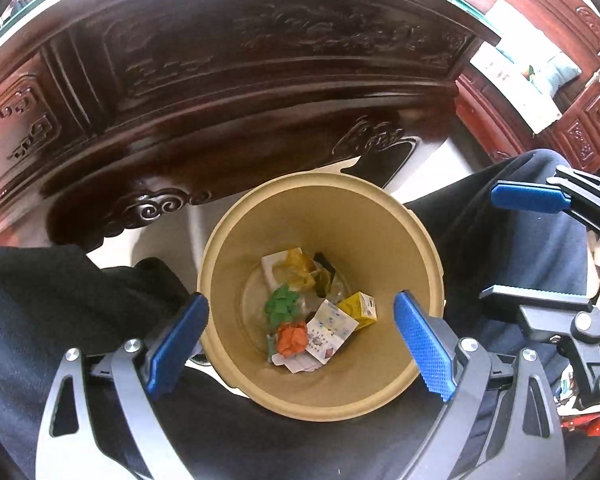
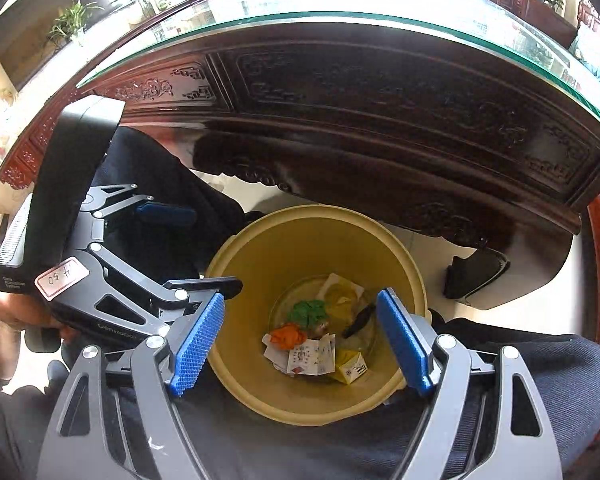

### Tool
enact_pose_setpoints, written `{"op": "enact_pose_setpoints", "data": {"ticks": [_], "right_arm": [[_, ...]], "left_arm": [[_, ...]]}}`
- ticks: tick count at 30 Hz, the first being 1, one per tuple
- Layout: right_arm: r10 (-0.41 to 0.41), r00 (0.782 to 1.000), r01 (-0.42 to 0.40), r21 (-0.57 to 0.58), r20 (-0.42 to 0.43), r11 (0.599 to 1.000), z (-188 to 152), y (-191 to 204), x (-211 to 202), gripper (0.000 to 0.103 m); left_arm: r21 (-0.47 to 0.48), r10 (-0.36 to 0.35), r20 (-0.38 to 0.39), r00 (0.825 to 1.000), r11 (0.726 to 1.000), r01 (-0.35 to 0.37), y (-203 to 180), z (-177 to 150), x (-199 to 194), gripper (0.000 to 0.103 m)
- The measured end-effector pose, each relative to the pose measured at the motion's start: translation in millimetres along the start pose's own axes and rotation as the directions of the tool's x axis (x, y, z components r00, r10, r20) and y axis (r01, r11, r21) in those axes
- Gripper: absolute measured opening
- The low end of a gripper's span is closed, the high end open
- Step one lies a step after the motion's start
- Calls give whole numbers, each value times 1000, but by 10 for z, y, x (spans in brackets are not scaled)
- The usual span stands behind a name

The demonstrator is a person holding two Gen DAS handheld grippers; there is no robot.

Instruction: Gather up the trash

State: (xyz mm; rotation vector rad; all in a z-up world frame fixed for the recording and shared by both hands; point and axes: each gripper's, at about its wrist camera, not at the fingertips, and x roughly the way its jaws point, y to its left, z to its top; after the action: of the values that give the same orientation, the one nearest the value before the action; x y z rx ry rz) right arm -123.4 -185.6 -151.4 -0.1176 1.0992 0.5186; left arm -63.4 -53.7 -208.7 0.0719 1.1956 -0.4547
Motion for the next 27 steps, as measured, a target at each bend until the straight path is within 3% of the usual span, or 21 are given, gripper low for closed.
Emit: {"op": "enact_pose_setpoints", "data": {"ticks": [27], "right_arm": [[3,1000,-3,44,-3,999,-56,-106,15,77]], "left_arm": [[33,3,14,1000,999,-3,-106,40,-62,93]]}}
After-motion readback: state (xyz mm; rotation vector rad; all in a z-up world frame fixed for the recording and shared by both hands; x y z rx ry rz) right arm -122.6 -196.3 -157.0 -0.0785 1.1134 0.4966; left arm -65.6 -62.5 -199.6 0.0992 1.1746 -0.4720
